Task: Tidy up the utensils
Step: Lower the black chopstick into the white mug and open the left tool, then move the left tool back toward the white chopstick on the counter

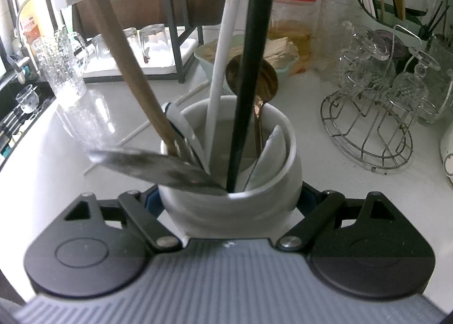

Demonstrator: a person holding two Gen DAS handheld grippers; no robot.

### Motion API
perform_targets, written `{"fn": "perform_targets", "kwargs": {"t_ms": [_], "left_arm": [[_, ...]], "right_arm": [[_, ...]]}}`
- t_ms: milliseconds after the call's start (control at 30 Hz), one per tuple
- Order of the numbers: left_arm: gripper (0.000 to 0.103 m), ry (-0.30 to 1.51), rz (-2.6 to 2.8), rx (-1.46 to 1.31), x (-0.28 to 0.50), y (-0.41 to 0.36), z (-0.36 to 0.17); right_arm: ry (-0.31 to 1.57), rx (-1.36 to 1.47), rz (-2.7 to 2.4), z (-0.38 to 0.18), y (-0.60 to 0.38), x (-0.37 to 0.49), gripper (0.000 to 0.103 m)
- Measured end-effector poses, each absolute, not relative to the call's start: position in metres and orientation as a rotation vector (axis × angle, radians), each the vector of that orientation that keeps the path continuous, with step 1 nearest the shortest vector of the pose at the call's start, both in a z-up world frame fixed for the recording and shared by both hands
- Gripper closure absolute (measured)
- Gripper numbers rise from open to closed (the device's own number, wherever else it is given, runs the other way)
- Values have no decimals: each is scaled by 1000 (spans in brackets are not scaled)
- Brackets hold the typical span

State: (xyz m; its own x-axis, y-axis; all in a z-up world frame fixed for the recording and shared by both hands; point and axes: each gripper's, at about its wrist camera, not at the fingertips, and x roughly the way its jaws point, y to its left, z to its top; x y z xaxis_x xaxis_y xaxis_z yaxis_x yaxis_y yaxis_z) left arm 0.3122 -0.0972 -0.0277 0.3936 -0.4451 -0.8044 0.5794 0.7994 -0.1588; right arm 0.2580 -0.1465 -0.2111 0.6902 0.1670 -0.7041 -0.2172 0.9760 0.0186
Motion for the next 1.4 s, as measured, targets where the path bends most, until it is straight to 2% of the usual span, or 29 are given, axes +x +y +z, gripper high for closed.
{"fn": "perform_targets", "kwargs": {"t_ms": [400,433,500,633,700,767,967,1400], "left_arm": [[91,991,-635,125,320,-85,-36],[88,983,-631,126,319,-83,-35],[71,959,-613,131,317,-80,-33],[63,899,-586,85,313,-65,-24],[53,837,-546,93,307,-58,-18],[50,794,-529,83,302,-50,-13],[50,682,-434,9,292,-15,-6],[50,744,-318,-122,317,74,-66]], "right_arm": [[781,-62,209,-212,-148,258,12],[782,-58,204,-212,-148,258,12],[778,-58,197,-212,-148,258,13],[772,-57,198,-213,-148,257,13],[769,-58,197,-213,-149,256,13],[759,-61,193,-214,-148,254,13],[746,-49,166,-215,-146,249,13],[720,-19,115,-216,-144,240,13]]}}
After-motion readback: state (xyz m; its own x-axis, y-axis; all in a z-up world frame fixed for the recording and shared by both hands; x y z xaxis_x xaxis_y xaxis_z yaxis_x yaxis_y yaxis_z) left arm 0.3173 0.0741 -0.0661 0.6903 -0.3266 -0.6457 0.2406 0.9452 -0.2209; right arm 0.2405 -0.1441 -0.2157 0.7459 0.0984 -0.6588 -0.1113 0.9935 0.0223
